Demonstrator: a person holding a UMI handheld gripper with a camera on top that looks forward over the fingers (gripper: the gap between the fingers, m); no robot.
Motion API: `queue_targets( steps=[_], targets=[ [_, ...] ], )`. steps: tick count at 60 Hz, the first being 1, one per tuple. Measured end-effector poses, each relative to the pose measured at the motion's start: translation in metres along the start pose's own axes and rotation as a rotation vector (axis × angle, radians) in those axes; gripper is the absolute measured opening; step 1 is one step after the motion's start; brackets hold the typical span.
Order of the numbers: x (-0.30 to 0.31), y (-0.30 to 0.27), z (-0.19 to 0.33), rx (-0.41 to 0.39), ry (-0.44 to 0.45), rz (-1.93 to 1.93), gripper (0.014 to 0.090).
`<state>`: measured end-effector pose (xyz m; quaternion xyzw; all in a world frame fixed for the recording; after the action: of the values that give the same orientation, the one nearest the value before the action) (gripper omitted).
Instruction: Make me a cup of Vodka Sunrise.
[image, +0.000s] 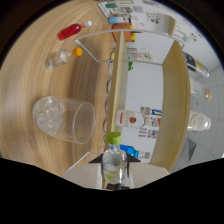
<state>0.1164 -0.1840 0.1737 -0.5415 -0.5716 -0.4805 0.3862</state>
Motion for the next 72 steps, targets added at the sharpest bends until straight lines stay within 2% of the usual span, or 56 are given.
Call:
queue_targets(
  steps=[6,12,24,31,36,51,62,72],
  targets=[
    [0.007,-0.002,0.001,-0.006,0.038,-0.19,0.0355],
    [0.009,-0.006,0.0,-0.003,0.039,-0.271,0.0356],
    [0.009,-0.011,-0.003,0.012,0.029,-0.235,0.0358],
    [0.02,-0.011,-0.011,0.02,0.012,0.037,0.0359],
    [0.038,-0.015,-0.018,0.063,0.013,0.319,0.0358],
    [0.049,-0.007,-0.027,0.187,-0.095,1.231,0.0361],
    [-0.013,0.007,-0.008,0.143,-0.187,1.537,0.0359],
    [-0.083,0.013,0.014,0.044,-0.267,1.646,0.036]
  ],
)
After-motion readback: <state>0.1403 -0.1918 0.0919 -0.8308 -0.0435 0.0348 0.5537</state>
